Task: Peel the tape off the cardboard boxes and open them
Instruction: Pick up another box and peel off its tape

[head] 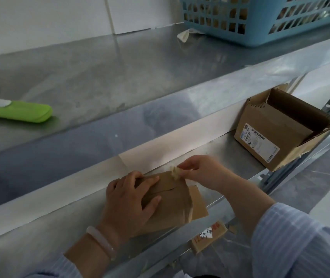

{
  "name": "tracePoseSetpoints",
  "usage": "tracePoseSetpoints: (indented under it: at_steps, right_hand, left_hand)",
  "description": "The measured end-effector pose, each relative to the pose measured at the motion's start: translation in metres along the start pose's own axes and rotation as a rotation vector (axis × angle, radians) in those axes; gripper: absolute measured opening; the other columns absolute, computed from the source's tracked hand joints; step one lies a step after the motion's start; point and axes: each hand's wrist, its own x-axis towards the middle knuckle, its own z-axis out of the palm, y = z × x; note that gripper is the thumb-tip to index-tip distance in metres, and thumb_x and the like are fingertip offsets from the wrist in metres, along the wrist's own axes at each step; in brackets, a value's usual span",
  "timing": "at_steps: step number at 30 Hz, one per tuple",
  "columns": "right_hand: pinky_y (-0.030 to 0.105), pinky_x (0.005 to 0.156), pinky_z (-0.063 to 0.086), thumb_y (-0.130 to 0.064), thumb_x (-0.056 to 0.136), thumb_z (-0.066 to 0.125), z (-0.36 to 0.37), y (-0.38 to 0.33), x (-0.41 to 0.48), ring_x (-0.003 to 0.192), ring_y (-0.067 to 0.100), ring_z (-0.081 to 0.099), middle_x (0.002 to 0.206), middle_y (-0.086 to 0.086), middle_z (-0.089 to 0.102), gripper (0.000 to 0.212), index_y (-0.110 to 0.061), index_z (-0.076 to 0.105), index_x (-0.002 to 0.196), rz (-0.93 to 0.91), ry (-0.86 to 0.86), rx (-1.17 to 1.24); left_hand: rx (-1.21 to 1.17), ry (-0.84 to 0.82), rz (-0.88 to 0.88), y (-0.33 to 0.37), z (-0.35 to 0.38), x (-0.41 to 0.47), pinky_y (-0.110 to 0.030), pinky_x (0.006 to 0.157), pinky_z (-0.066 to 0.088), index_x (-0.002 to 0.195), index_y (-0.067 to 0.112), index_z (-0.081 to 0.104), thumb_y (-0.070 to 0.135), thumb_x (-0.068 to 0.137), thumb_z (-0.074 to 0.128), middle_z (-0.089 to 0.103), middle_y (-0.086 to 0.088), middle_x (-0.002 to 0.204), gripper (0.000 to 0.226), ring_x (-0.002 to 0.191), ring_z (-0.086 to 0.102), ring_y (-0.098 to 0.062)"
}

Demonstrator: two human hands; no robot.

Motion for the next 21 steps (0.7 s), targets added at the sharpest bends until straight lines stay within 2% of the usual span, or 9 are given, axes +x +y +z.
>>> tracePoseSetpoints:
  at_steps: [3, 6, 8, 10, 12, 14, 17, 19, 21]
  right_hand:
    - [0.019, 0.069, 0.055, -0.037, 0.081, 0.078, -0.006, 0.0, 0.008, 0.076, 0.01, 0.069, 0.083, -0.007, 0.073, 0.015, -0.025, 0.073, 0.087, 0.0, -0.036, -0.01]
    - [0.009, 0.056, 0.046, -0.028, 0.083, 0.077, -0.008, 0.002, 0.017, 0.061, -0.001, 0.064, 0.072, -0.01, 0.07, 0.008, -0.024, 0.07, 0.082, -0.042, -0.046, -0.117]
    - [0.015, 0.06, 0.054, -0.011, 0.085, 0.073, -0.009, 0.009, 0.021, 0.062, 0.006, 0.067, 0.072, -0.002, 0.071, 0.007, -0.015, 0.068, 0.082, -0.01, -0.046, 0.058]
    - [0.028, 0.065, 0.06, 0.003, 0.086, 0.068, -0.009, 0.016, 0.02, 0.068, 0.021, 0.068, 0.079, 0.016, 0.07, 0.007, -0.004, 0.065, 0.084, 0.063, -0.026, 0.37]
    - [0.026, 0.059, 0.058, 0.005, 0.087, 0.066, -0.006, 0.02, 0.021, 0.068, 0.023, 0.067, 0.085, 0.022, 0.068, 0.006, 0.0, 0.064, 0.089, 0.092, 0.023, 0.494]
    - [0.024, 0.057, 0.056, -0.003, 0.088, 0.067, 0.0, 0.023, 0.025, 0.067, 0.017, 0.067, 0.084, 0.011, 0.07, 0.005, -0.008, 0.066, 0.091, 0.043, 0.139, 0.315]
    - [0.031, 0.07, 0.055, -0.022, 0.091, 0.065, 0.012, 0.027, 0.028, 0.077, 0.015, 0.063, 0.088, -0.002, 0.067, 0.005, -0.019, 0.069, 0.093, -0.152, 0.238, -0.149]
    - [0.028, 0.073, 0.052, -0.024, 0.09, 0.066, 0.018, 0.028, 0.025, 0.081, 0.014, 0.061, 0.093, -0.004, 0.065, 0.007, -0.02, 0.071, 0.094, -0.251, 0.222, -0.209]
    - [0.013, 0.069, 0.046, -0.02, 0.087, 0.069, 0.019, 0.034, 0.023, 0.078, 0.009, 0.062, 0.093, -0.008, 0.066, 0.009, -0.023, 0.075, 0.094, -0.296, 0.207, -0.193]
  left_hand:
    - [-0.012, -0.011, -0.004, 0.002, -0.001, -0.001, -0.043, 0.089, 0.043, 0.126, 0.04, 0.056, 0.065, 0.085, 0.04, 0.052, 0.003, 0.115, 0.05, 0.101, 0.056, -0.016]
    - [-0.016, -0.011, -0.018, 0.003, -0.003, -0.002, -0.044, 0.09, 0.043, 0.127, 0.041, 0.055, 0.065, 0.085, 0.042, 0.052, 0.003, 0.115, 0.05, 0.102, 0.056, -0.017]
    - [-0.025, -0.002, -0.03, 0.004, -0.004, -0.002, -0.043, 0.091, 0.043, 0.127, 0.04, 0.056, 0.064, 0.085, 0.043, 0.052, 0.004, 0.115, 0.05, 0.101, 0.057, -0.016]
    - [-0.038, -0.008, -0.03, 0.005, -0.004, -0.002, -0.043, 0.091, 0.042, 0.128, 0.039, 0.056, 0.065, 0.086, 0.041, 0.052, 0.004, 0.116, 0.051, 0.102, 0.056, -0.016]
    - [-0.043, -0.013, -0.034, 0.006, -0.005, -0.002, -0.043, 0.092, 0.042, 0.13, 0.039, 0.055, 0.064, 0.086, 0.041, 0.052, 0.005, 0.117, 0.052, 0.102, 0.055, -0.016]
    - [-0.039, -0.024, -0.036, 0.007, -0.006, -0.002, -0.042, 0.092, 0.041, 0.131, 0.039, 0.054, 0.064, 0.087, 0.041, 0.051, 0.005, 0.117, 0.052, 0.103, 0.055, -0.016]
    - [-0.032, -0.034, -0.042, 0.007, -0.006, -0.002, -0.043, 0.091, 0.042, 0.131, 0.039, 0.054, 0.063, 0.086, 0.042, 0.051, 0.005, 0.118, 0.053, 0.104, 0.055, -0.016]
    - [-0.03, -0.029, -0.041, 0.007, -0.006, -0.002, -0.043, 0.09, 0.042, 0.131, 0.038, 0.055, 0.062, 0.086, 0.044, 0.052, 0.004, 0.117, 0.052, 0.103, 0.055, -0.017]
    - [-0.027, -0.024, -0.037, 0.008, -0.006, -0.002, -0.043, 0.089, 0.043, 0.13, 0.038, 0.055, 0.061, 0.086, 0.044, 0.052, 0.004, 0.117, 0.051, 0.103, 0.056, -0.017]
